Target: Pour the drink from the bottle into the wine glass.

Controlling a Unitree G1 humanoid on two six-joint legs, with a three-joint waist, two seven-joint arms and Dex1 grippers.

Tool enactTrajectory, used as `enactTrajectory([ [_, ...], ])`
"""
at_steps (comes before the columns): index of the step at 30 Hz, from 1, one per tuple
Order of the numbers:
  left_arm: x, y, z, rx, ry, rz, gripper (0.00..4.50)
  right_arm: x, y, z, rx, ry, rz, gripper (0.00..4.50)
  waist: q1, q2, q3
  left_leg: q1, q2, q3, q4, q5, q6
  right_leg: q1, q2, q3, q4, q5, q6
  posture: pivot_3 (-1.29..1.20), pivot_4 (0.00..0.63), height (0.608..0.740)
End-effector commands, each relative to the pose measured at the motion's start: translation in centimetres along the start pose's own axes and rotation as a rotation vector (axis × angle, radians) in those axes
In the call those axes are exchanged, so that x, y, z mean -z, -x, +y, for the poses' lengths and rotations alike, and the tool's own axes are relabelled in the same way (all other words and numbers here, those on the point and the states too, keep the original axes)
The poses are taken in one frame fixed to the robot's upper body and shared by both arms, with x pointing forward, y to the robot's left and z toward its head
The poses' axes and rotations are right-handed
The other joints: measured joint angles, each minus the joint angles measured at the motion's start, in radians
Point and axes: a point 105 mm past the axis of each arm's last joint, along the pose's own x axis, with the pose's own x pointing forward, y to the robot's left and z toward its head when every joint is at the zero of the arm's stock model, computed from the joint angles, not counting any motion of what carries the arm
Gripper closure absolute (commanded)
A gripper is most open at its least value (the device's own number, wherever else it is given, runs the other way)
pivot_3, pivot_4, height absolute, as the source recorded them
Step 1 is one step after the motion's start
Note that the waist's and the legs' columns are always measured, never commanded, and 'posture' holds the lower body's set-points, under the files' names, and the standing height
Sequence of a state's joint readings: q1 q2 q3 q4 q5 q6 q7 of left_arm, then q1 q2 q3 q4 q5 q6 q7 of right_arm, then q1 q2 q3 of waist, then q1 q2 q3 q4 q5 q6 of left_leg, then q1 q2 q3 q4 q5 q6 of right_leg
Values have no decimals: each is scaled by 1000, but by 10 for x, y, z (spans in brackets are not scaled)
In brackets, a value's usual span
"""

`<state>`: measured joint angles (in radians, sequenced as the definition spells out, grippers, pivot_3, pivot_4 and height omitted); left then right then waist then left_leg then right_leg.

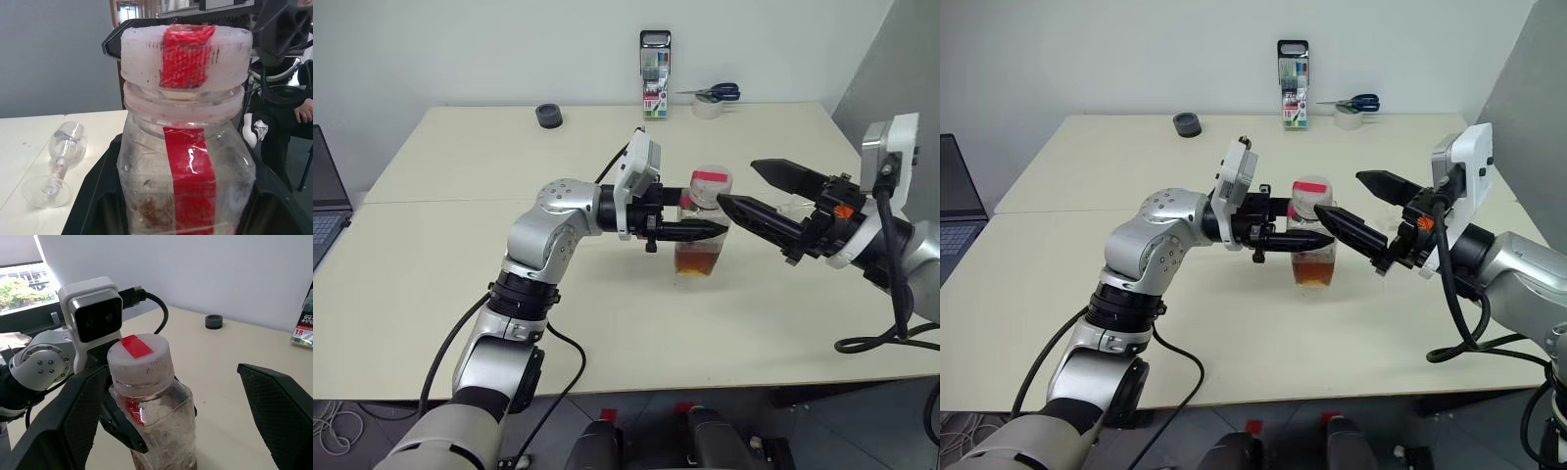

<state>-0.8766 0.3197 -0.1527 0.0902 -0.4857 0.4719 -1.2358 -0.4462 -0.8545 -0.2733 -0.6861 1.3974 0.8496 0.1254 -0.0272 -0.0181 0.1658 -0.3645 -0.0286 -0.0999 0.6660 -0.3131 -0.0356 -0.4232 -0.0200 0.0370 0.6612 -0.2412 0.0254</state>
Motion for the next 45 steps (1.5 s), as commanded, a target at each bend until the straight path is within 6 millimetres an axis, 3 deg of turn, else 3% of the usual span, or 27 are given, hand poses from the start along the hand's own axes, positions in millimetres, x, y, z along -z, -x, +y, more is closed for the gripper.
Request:
enactTrajectory([
  [1,-12,-3,-5,27,-52,-23,2387,-11,-4,12,-42,26,-56,8,0,0,0,0,0,0,0,0,0,0,0,0,0,0,0,0,150,740],
  [16,-12,-3,-4,22,-49,-22,2387,-9,-25,19,-86,17,-86,8,0,0,0,0,0,-1,0,1,-1,0,0,0,0,0,0,0,150,740],
  [19,-12,-4,-4,22,-49,-22,2387,-6,-25,18,-86,29,-70,615,0,0,0,0,0,-1,0,0,-1,0,0,0,0,0,0,0,150,740],
  [25,-11,-4,-3,16,-49,-20,2387,-6,-25,16,-77,55,-73,2696,0,0,0,0,0,-1,0,0,-1,0,0,0,0,0,0,0,150,740],
  [31,-12,-5,-3,15,-50,-20,2387,-13,-26,9,-43,82,-98,2691,0,0,0,0,0,-1,0,0,-1,0,0,0,0,0,0,0,150,740],
  [38,-12,-4,-3,12,-47,-21,2387,-37,-13,-15,74,139,-145,2691,0,0,0,0,0,-1,0,0,-1,0,0,0,0,0,0,0,150,740],
  [45,-11,-5,-4,13,-43,-25,2387,-31,-6,-10,23,295,-39,2691,0,0,0,0,0,0,0,0,0,0,0,0,0,0,0,0,150,740],
])
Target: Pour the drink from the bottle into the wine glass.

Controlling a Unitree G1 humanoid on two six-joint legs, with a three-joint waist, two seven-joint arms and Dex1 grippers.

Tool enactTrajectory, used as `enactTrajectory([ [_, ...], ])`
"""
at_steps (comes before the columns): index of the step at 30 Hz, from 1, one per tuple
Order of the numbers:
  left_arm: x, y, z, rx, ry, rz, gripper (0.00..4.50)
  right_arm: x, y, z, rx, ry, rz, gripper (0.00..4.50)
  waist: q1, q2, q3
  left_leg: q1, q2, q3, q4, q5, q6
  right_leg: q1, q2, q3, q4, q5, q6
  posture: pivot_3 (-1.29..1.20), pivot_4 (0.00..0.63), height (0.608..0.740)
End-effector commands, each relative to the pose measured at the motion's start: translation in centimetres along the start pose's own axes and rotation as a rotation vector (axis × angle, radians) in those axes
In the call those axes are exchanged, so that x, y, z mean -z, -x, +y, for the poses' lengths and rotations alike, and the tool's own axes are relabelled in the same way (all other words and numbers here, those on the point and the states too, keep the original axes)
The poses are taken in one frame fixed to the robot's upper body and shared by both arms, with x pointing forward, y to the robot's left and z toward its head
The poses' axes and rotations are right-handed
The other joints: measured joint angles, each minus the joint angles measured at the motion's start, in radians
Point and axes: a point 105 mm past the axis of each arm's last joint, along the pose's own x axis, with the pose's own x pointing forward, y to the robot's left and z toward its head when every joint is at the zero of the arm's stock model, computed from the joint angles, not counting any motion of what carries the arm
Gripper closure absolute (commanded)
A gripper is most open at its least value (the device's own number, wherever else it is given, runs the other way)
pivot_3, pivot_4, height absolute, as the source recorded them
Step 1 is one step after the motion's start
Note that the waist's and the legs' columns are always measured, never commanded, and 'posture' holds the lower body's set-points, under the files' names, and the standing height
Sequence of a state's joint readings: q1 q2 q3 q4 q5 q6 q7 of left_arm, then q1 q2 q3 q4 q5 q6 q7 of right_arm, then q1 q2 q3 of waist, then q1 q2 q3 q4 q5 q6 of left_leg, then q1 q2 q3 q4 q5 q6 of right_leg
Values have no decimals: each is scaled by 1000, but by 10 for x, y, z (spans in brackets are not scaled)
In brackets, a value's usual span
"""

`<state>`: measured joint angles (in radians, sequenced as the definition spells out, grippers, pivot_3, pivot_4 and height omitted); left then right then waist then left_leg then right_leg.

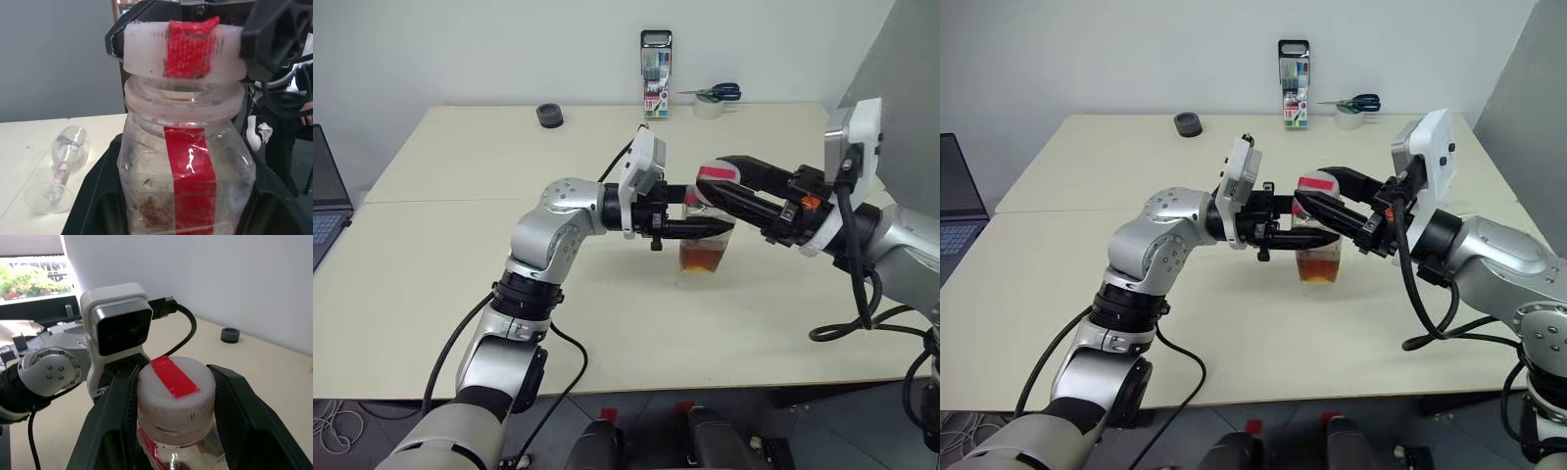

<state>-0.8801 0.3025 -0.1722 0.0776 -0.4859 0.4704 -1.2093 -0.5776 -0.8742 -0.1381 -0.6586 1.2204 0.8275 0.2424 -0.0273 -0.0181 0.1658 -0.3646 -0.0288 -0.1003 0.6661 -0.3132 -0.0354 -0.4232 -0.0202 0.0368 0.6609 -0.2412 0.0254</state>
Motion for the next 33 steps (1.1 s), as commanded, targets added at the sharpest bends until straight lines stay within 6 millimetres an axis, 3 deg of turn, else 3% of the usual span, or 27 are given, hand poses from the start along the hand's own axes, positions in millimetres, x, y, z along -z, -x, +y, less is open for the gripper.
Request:
enactTrajectory([
  [1,-10,3,-2,9,-36,-22,2387,-24,15,-18,104,139,-59,2691,0,0,0,0,0,0,0,0,0,0,0,0,0,0,0,0,150,740],
  [3,-10,3,-1,10,-37,-23,2387,-26,14,-19,100,135,-69,2691,-1,0,0,0,0,1,0,0,0,0,0,0,0,0,0,0,150,740],
  [11,-10,3,-1,12,-39,-24,2387,-36,17,-25,131,-205,-207,2691,0,0,0,0,0,0,0,1,-1,0,-1,1,0,0,0,0,150,740],
  [20,-9,4,-1,12,-39,-23,2387,-17,18,-20,147,16,-49,2691,0,0,0,0,0,1,0,0,0,0,0,0,0,0,0,0,150,740],
  [23,-9,4,-1,11,-40,-23,2387,-12,24,-29,222,59,-51,2691,1,0,0,0,0,1,0,0,0,0,0,0,0,0,0,0,150,740],
  [27,-8,5,-2,5,-39,-20,2387,12,38,-38,344,39,-15,2691,1,0,0,0,0,1,0,0,0,1,0,1,0,0,0,0,150,740],
  [33,-5,7,-2,-19,-36,-13,2387,91,65,-56,624,-51,152,2691,2,0,0,1,0,1,0,1,-1,1,0,2,1,0,0,0,150,740],
])
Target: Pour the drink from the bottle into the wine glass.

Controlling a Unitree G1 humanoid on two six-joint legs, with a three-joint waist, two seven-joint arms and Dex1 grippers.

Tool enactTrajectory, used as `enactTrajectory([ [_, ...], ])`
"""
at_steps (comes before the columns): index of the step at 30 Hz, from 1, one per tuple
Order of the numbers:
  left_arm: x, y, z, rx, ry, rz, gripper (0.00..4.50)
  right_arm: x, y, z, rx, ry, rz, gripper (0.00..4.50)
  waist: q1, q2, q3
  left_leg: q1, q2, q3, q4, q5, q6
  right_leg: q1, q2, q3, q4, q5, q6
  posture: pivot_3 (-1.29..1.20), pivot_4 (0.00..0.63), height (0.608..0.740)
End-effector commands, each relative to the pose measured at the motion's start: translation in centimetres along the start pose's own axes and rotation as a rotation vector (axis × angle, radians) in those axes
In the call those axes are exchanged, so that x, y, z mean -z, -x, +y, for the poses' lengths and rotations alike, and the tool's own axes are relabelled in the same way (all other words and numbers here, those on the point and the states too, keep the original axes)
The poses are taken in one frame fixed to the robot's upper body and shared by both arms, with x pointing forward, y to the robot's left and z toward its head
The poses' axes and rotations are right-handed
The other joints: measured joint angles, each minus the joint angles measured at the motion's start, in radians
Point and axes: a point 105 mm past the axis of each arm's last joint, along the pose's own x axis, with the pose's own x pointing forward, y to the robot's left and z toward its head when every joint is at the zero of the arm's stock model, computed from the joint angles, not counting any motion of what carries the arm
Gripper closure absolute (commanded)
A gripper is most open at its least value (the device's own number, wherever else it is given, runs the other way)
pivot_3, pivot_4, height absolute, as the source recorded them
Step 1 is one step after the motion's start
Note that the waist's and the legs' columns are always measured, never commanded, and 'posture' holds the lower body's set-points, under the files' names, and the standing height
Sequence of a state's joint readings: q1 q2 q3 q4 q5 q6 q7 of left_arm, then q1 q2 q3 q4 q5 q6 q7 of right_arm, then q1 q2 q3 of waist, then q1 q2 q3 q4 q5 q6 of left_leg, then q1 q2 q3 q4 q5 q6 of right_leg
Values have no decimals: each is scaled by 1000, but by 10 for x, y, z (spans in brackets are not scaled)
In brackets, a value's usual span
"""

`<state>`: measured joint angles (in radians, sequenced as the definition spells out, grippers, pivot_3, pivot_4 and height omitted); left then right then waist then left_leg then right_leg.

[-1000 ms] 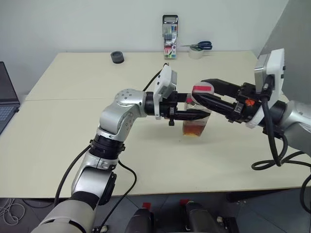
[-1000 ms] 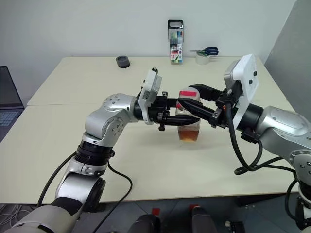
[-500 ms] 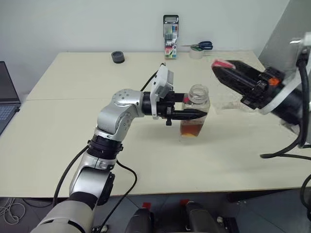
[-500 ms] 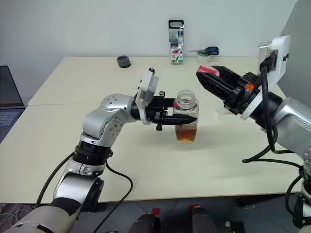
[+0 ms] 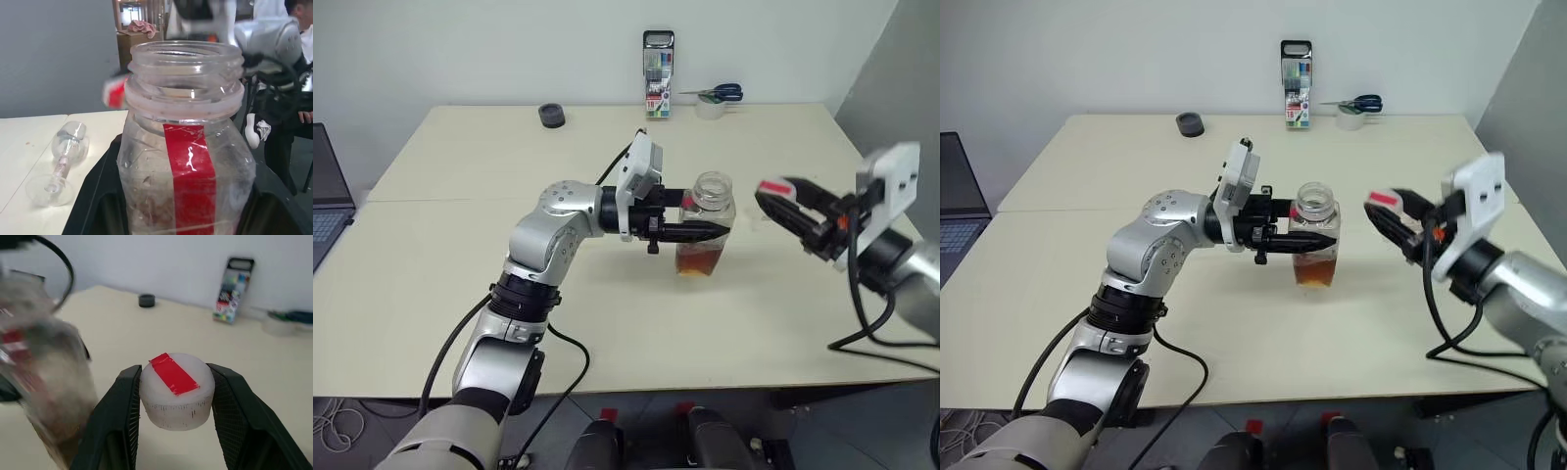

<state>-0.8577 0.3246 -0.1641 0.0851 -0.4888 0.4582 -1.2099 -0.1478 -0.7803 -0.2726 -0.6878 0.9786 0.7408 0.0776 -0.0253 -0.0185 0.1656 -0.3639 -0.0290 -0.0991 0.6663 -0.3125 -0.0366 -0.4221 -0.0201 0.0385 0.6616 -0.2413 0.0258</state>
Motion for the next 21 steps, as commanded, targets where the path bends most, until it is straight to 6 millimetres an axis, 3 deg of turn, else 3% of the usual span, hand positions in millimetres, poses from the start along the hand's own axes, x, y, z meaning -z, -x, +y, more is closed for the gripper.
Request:
enactTrajectory([
  [1,-11,-1,-4,5,-46,-22,2387,36,2,-26,211,48,68,2691,-1,0,0,0,0,0,0,0,0,0,0,0,0,0,0,0,150,740],
  [5,-12,-2,-4,3,-47,-24,2387,93,1,-51,413,2,174,2691,-2,0,0,1,0,3,0,1,-2,0,1,0,1,0,0,0,150,740],
  [11,-13,-2,-3,-1,-50,-19,2387,127,-7,-63,576,-154,205,2691,-6,1,0,2,1,4,0,1,-2,-2,2,1,2,0,0,0,150,740],
  [14,-14,-3,-3,0,-52,-18,2387,134,-10,-68,634,-204,214,2691,-5,1,0,2,0,3,0,1,-2,-1,1,1,2,0,0,0,150,740],
  [21,-15,-5,-1,-1,-57,-17,2387,139,-14,-63,615,-188,243,478,-5,1,0,1,0,3,0,1,-1,-1,1,1,2,0,0,0,150,740],
])
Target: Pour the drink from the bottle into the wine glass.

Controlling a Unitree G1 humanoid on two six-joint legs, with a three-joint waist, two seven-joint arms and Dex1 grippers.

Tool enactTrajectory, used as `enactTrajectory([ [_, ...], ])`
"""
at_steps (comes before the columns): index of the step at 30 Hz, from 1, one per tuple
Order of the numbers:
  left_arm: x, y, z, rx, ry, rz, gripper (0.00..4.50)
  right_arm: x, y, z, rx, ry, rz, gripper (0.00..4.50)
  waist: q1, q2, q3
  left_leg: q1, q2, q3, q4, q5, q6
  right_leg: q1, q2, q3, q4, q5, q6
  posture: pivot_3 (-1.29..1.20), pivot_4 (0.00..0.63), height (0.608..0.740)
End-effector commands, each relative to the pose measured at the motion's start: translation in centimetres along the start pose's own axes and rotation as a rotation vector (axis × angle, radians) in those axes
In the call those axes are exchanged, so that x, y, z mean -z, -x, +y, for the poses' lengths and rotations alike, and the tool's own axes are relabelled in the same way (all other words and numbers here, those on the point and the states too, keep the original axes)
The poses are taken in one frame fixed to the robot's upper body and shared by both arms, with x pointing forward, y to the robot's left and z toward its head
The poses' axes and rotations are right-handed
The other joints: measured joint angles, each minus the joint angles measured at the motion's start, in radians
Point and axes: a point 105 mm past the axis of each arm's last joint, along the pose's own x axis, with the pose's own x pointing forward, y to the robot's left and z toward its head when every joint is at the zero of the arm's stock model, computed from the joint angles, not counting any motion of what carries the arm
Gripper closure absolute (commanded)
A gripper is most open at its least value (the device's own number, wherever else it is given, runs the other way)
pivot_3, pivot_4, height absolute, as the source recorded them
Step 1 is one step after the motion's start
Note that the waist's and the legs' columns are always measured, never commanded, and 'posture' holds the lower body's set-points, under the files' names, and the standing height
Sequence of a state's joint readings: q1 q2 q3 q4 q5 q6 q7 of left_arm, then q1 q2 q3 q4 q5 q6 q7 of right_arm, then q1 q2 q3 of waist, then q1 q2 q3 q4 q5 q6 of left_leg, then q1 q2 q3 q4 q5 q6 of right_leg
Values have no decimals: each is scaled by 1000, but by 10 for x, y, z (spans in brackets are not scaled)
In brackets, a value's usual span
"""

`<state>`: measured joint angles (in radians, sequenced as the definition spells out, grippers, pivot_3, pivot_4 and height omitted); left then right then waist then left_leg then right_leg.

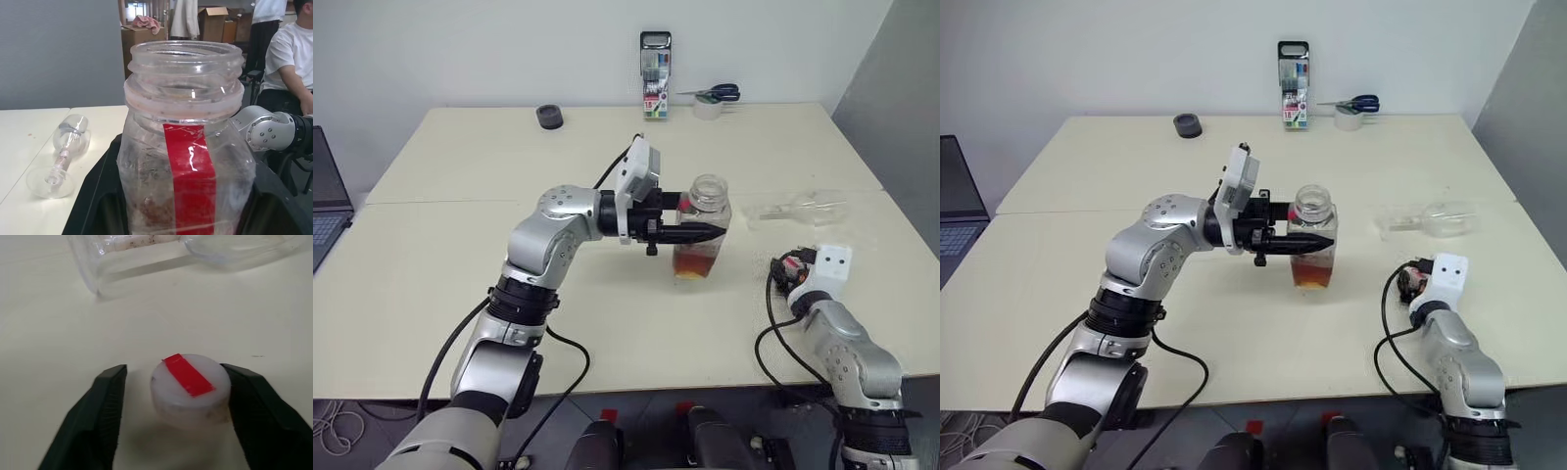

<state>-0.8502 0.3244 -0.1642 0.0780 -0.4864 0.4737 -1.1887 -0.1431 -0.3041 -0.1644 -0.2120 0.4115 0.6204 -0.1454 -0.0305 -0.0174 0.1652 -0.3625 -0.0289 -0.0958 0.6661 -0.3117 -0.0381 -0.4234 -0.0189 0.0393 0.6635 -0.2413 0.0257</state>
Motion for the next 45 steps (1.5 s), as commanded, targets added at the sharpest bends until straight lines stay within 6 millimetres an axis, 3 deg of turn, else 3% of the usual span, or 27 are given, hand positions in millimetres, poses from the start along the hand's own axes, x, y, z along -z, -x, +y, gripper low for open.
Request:
enactTrajectory([
  [1,-17,-5,-3,19,-72,-25,2387,-5,3,-1,-3,19,-22,70,0,0,0,0,0,0,0,0,0,0,0,0,0,0,0,0,150,740],
  [10,-18,-7,-2,12,-75,-27,2387,-15,8,-4,-19,99,-42,70,0,0,0,0,0,0,0,-1,1,0,0,0,0,0,0,0,150,740],
  [17,-19,-3,5,-35,-76,-28,2387,-63,21,0,-123,293,-155,70,0,0,0,0,0,0,0,-1,2,0,0,-1,0,0,0,0,150,740],
  [20,-19,2,13,-114,-72,-38,2387,-94,42,28,-340,336,-220,70,-1,0,0,0,0,0,0,-1,2,0,0,-1,0,0,0,0,150,740],
  [25,-12,14,38,-329,-104,12,2387,-121,88,67,-725,351,-231,70,0,0,0,0,0,-2,0,-1,3,1,0,-2,0,0,0,0,150,740],
  [29,-12,39,72,-603,-159,47,2387,-140,117,95,-978,315,-252,70,0,0,0,1,0,-3,1,-2,3,2,0,-2,-1,0,0,0,150,740],
  [34,-25,85,108,-1013,-195,23,2387,-158,122,123,-1079,316,-302,70,1,-1,0,-1,0,-4,1,-2,3,1,-1,-2,0,0,0,0,150,740],
  [42,-15,165,127,-1478,-181,21,2387,-165,118,149,-1162,323,-328,70,5,-1,0,-2,0,-4,2,0,0,0,-5,-2,-1,0,0,0,150,740],
  [45,-8,183,127,-1549,-162,9,2387,-166,117,153,-1180,335,-333,70,5,-1,0,-2,0,-4,1,0,-1,-1,-5,-2,-1,0,0,0,150,740],
])
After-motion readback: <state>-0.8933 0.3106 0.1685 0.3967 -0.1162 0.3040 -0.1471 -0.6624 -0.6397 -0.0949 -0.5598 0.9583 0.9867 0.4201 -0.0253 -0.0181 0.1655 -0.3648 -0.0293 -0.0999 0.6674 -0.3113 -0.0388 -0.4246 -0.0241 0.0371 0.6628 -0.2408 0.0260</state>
